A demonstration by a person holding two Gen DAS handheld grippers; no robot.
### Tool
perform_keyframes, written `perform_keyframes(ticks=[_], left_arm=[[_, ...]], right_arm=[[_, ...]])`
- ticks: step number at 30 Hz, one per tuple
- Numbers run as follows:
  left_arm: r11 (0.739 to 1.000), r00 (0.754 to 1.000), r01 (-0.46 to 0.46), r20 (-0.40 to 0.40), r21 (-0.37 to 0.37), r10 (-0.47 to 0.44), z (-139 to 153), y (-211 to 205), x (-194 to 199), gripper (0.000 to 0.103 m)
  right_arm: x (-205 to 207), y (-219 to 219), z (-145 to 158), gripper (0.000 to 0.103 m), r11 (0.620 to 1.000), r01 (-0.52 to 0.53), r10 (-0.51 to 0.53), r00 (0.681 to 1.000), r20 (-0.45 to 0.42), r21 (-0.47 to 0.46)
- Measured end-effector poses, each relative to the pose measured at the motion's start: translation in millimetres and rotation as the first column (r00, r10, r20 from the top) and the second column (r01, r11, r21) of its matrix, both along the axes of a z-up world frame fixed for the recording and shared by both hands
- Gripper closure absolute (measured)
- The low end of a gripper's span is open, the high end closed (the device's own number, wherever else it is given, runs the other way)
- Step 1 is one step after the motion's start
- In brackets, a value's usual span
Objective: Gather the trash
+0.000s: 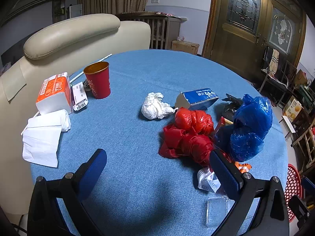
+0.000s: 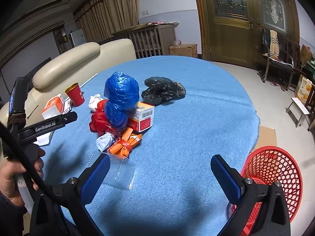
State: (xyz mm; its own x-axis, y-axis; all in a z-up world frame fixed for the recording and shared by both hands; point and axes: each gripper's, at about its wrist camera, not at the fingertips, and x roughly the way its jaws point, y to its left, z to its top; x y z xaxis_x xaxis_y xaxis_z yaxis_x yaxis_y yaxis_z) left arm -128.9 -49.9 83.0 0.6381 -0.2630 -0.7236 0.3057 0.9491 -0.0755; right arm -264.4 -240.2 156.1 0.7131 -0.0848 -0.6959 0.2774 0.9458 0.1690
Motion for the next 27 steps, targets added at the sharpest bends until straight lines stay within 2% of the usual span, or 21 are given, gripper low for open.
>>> perform_keyframes(ticks=[27], left_arm=[[1.000, 1.000, 0.003, -0.024, -0.011, -0.003, -9.2, 3.3, 1.3, 0.000]], right_arm=[[9.2, 13.9, -4.6, 0.000, 0.997, -0.080, 0.080, 0.997, -0.012, -0.004]])
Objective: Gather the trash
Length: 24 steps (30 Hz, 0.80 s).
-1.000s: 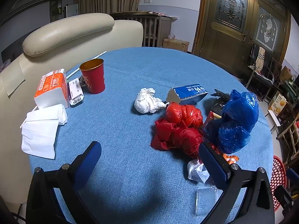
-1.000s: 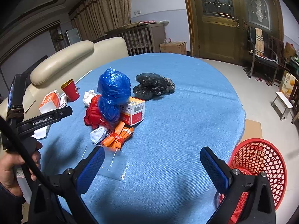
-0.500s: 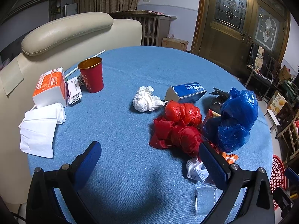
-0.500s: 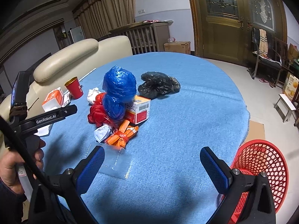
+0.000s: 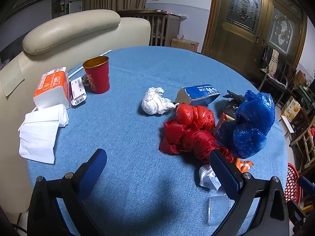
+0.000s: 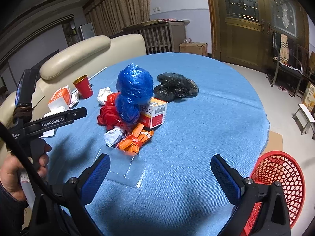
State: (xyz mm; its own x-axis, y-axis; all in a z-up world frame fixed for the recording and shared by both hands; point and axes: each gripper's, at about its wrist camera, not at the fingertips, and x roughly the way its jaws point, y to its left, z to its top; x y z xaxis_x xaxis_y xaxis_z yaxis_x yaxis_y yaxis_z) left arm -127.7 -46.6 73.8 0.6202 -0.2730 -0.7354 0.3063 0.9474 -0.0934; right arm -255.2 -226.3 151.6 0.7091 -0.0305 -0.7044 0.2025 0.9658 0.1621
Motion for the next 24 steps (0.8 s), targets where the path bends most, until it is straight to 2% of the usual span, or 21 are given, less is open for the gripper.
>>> perform_keyframes(ticks=[18, 24], left_arm=[[1.000, 1.000, -0.004, -0.029, -0.009, 0.003, -11.3, 3.2, 9.7, 0.000], [1.000, 0.999, -0.021, -0.035, -0.012, 0.021, -13.7, 16.4, 12.1, 0.000]], right_arm=[[17.0, 4.2, -9.3, 0.000, 0.999, -0.046, 0.046, 0.998, -0.037, 0.007], [31.0, 7.8, -10.7, 0.000, 0.993, -0.118, 0.117, 0.992, -0.051, -0.019]])
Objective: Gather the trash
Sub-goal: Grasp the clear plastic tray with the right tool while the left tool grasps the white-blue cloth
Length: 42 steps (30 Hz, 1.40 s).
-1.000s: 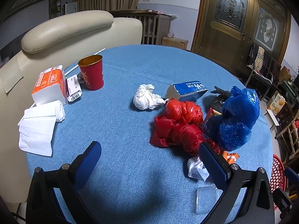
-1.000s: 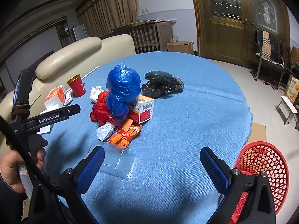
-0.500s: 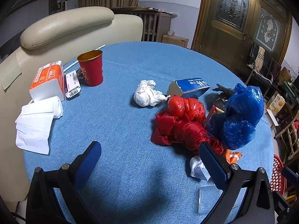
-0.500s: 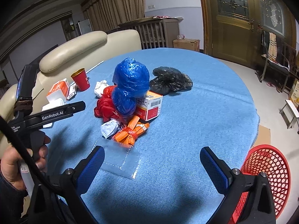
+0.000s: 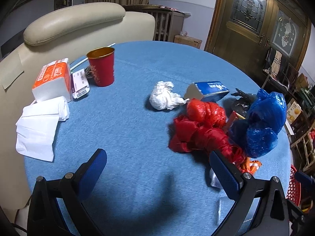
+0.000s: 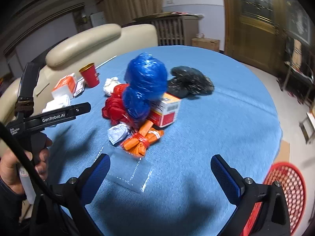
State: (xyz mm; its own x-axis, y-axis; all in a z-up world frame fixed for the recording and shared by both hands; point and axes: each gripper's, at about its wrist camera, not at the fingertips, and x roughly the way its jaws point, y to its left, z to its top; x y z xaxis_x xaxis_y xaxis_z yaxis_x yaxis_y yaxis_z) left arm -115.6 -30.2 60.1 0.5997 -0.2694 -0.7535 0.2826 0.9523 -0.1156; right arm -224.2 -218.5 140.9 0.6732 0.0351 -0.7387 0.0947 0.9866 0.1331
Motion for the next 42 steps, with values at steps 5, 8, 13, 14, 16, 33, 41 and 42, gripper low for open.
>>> perform_keyframes(ticks=[5, 8, 13, 14, 16, 33, 41, 42], left_arm=[[1.000, 1.000, -0.026, -0.008, 0.004, 0.027, -2.3, 18.5, -1.2, 0.000], [0.999, 0.999, -0.045, -0.012, 0.009, 0.045, -3.1, 28.7, -1.2, 0.000], [0.997, 0.997, -0.070, -0.025, 0.007, 0.071, -5.2, 39.4, 0.3, 0.000], [0.998, 0.997, -0.070, -0.027, 0.007, 0.070, -5.8, 39.3, 0.2, 0.000], [0.998, 0.998, -0.062, -0.029, 0.010, 0.062, -6.2, 36.9, -0.6, 0.000], [0.975, 0.968, 0.223, -0.126, 0.023, -0.218, -33.7, -67.7, -9.7, 0.000], [0.980, 0.969, 0.198, -0.152, 0.012, -0.194, -42.8, -82.6, 11.0, 0.031], [0.976, 0.967, 0.215, -0.147, 0.022, -0.209, -42.0, -85.4, 11.2, 0.038]], right_arm=[[21.8, 10.6, -3.2, 0.000, 0.991, -0.128, 0.126, 0.991, -0.031, -0.037], [33.2, 21.9, -3.9, 0.000, 0.972, -0.227, 0.224, 0.973, -0.055, -0.056], [43.1, 48.5, -7.7, 0.000, 0.914, -0.396, 0.388, 0.917, -0.094, -0.085], [45.4, 52.1, -10.7, 0.000, 0.905, -0.415, 0.406, 0.908, -0.106, -0.091], [51.4, 61.6, -23.5, 0.000, 0.887, -0.448, 0.431, 0.891, -0.146, -0.114], [11.1, 0.9, -40.3, 0.033, 0.975, -0.205, 0.215, 0.968, -0.127, 0.087], [1.4, -29.7, -44.5, 0.033, 0.982, -0.112, 0.129, 0.986, -0.108, 0.151], [4.1, -29.8, -44.9, 0.033, 0.982, -0.112, 0.129, 0.986, -0.109, 0.149]])
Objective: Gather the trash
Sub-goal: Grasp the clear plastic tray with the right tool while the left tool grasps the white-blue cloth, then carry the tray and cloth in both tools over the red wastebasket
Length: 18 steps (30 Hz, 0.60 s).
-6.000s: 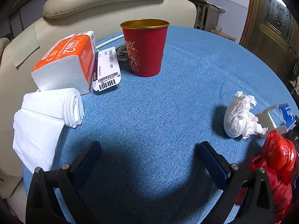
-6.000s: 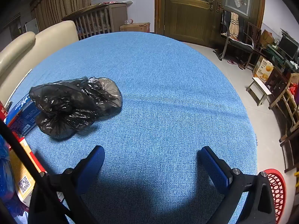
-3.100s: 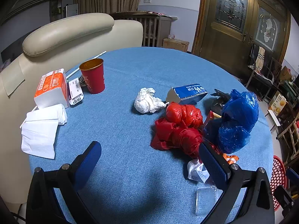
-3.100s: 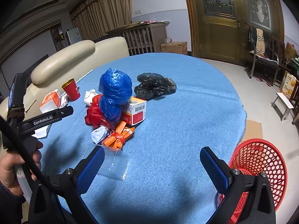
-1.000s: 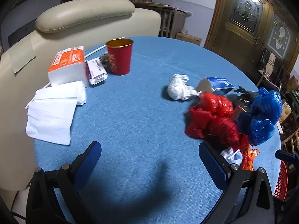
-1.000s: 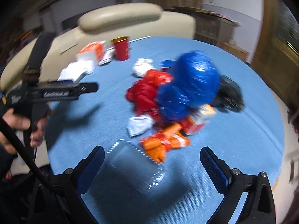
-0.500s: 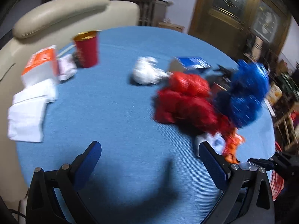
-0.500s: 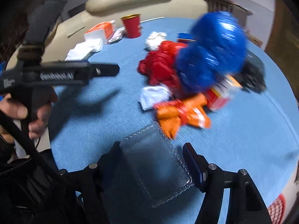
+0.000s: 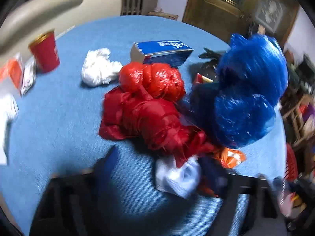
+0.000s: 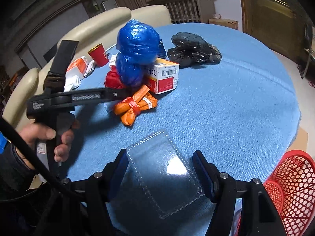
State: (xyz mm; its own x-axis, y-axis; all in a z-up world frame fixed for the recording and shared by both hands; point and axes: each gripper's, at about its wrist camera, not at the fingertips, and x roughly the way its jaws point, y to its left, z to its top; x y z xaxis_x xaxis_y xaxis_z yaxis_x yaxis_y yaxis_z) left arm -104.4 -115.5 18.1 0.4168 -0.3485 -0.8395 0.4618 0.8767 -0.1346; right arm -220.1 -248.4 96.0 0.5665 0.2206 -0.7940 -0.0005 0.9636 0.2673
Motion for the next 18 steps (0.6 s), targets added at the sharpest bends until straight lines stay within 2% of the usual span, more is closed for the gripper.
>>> perform_keyframes(ticks=[2, 3, 8, 13, 16, 17, 18], left_arm=[[0.999, 0.999, 0.032, -0.012, -0.003, -0.032, 1.8, -1.1, -4.3, 0.065], [0.999, 0.999, 0.039, -0.015, -0.002, -0.039, 1.4, 0.0, -7.5, 0.068], [0.997, 0.996, 0.066, -0.056, -0.031, -0.067, 4.1, 21.8, -18.9, 0.070], [0.995, 0.998, 0.057, 0.012, -0.080, -0.056, 33.5, 45.2, -31.2, 0.073], [0.972, 0.998, 0.045, -0.042, -0.229, -0.056, 48.5, 60.5, -24.4, 0.073], [0.961, 0.995, 0.022, -0.087, -0.276, -0.048, 47.6, 66.2, -18.1, 0.073], [0.962, 0.993, 0.001, -0.115, -0.273, -0.034, 44.4, 66.6, -15.4, 0.073]], right_arm=[[3.5, 0.1, 0.6, 0.033, 1.000, 0.004, -0.004, 1.000, 0.006, 0.005], [4.6, 0.7, 0.7, 0.033, 1.000, 0.005, -0.005, 1.000, 0.011, 0.010], [-4.1, -2.1, 4.6, 0.033, 0.999, 0.013, -0.014, 0.999, 0.036, 0.031], [-8.3, 1.9, -1.4, 0.033, 0.998, 0.033, -0.034, 0.999, 0.034, 0.048], [-8.8, 5.2, -1.6, 0.033, 0.998, 0.041, -0.044, 0.998, 0.043, 0.051], [-9.8, 6.3, -1.1, 0.033, 0.998, 0.044, -0.047, 0.998, 0.048, 0.050], [-10.3, 6.9, 0.9, 0.033, 0.998, 0.048, -0.051, 0.997, 0.054, 0.050]])
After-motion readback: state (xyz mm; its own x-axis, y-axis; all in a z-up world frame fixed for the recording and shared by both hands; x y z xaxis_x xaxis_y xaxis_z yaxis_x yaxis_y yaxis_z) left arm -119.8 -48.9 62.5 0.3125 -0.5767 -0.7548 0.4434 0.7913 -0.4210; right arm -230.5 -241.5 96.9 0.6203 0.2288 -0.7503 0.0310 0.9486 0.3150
